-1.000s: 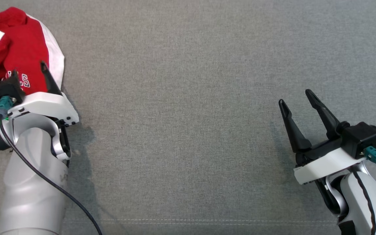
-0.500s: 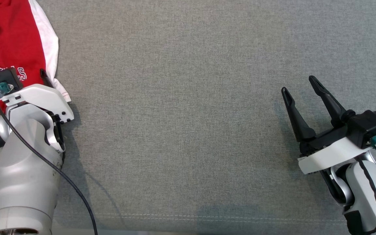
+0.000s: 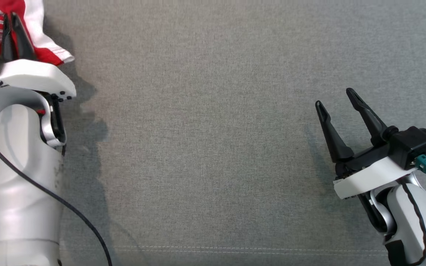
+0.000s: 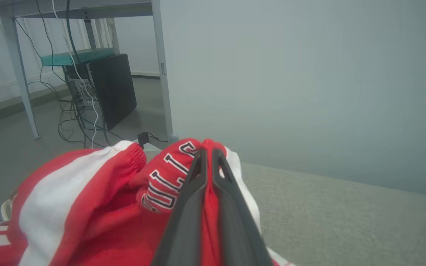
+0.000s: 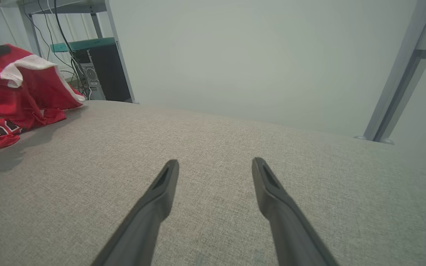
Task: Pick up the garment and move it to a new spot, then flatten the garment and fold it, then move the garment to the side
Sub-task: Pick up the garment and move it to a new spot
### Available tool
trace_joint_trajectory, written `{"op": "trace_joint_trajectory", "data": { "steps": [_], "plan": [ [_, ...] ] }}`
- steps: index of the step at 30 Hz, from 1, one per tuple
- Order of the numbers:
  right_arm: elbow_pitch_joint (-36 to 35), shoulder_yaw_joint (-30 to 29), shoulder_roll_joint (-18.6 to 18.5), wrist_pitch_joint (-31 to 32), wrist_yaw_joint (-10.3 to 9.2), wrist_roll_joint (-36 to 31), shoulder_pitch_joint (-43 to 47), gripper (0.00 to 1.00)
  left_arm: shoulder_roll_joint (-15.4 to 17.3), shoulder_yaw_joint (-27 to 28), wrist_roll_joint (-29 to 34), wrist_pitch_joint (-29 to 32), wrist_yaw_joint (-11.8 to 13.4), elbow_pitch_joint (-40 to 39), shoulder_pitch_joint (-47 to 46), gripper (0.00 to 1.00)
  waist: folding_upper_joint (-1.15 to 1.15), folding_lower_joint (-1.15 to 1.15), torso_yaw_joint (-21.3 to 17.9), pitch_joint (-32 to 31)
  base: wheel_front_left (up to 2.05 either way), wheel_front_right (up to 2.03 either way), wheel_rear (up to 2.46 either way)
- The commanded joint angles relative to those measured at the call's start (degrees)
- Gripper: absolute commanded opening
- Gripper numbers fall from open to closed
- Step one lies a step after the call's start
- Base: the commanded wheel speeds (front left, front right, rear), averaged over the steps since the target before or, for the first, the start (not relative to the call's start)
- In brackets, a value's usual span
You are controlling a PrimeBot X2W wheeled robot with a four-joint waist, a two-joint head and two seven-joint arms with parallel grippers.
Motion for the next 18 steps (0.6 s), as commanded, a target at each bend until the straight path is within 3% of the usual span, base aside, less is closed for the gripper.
{"op": "trace_joint_trajectory", "data": {
  "steps": [1,8,13,18],
  "plan": [
    [-1.03,0.45,0.63,-0.77,0.08,0.23,1.36,1.00,1.07,0.63,1.63,-0.47,-0.98,-5.57,3.07,0.00,0.00,0.00,-0.76,-2.22,0.00,0.00,0.00],
    [-0.74,0.12,2.86,-0.77,0.08,0.08,2.92,1.00,-2.33,-1.86,0.84,-0.48,-6.19,-13.26,7.79,0.00,0.00,0.00,-3.62,-7.39,0.00,0.00,0.00],
    [-0.38,-0.30,4.45,-0.77,0.08,-0.08,4.58,1.00,-3.88,-5.56,-0.58,-0.48,-9.15,-11.75,8.26,0.00,0.00,0.00,-7.12,-11.01,0.00,0.00,0.00],
    [-0.01,-0.28,5.57,-0.77,0.08,-0.24,5.57,1.00,-4.47,-9.99,-4.29,-0.48,-10.13,-9.10,7.35,0.00,0.00,0.00,-11.04,-13.39,0.00,0.00,0.00]
  ]
}}
